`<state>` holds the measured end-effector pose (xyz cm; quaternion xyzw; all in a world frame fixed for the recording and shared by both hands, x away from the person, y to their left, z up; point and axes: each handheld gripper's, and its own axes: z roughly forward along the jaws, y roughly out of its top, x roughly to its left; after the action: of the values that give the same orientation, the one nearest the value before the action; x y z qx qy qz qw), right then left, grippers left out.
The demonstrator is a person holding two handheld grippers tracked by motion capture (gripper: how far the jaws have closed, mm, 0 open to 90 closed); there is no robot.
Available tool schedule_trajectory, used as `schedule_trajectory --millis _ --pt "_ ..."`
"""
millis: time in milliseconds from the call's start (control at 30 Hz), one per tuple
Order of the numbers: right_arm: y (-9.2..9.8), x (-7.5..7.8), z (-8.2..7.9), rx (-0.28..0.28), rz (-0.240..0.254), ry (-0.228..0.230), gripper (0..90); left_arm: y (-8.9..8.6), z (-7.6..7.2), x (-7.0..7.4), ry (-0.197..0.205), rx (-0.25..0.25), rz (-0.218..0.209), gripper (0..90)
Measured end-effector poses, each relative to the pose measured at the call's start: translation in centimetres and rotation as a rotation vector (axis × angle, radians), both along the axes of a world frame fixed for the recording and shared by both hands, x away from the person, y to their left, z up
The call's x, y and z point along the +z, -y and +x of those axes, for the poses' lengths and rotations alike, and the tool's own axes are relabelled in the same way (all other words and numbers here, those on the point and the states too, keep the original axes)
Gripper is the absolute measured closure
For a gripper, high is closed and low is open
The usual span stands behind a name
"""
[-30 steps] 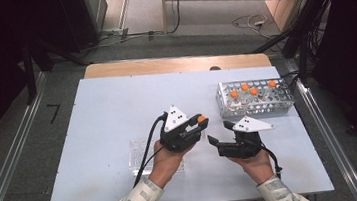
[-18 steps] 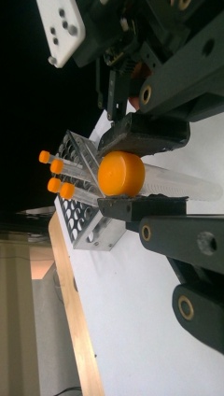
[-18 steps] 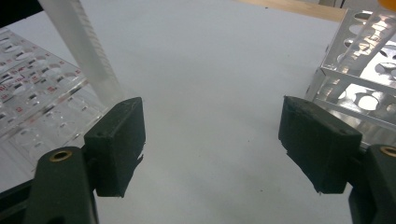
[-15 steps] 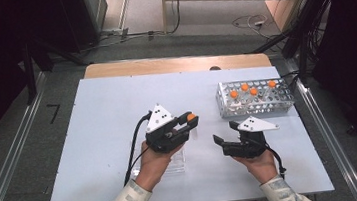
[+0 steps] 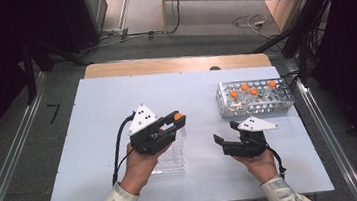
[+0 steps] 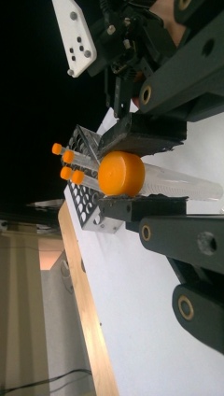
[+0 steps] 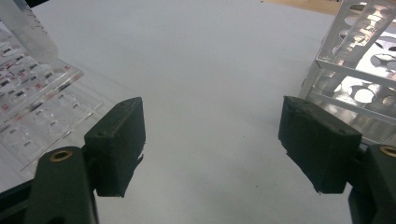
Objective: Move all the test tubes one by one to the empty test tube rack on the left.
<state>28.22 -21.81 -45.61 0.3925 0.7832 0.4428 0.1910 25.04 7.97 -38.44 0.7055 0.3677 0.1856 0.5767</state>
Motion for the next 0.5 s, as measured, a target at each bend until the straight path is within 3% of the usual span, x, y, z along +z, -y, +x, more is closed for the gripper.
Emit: schedule_trajectory --millis 500 --pt "0.0 -0.2 0.1 -0.006 -0.006 -0.009 21.9 -2.7 -0.6 -1.2 -0.023 0.044 0.038 69.3"
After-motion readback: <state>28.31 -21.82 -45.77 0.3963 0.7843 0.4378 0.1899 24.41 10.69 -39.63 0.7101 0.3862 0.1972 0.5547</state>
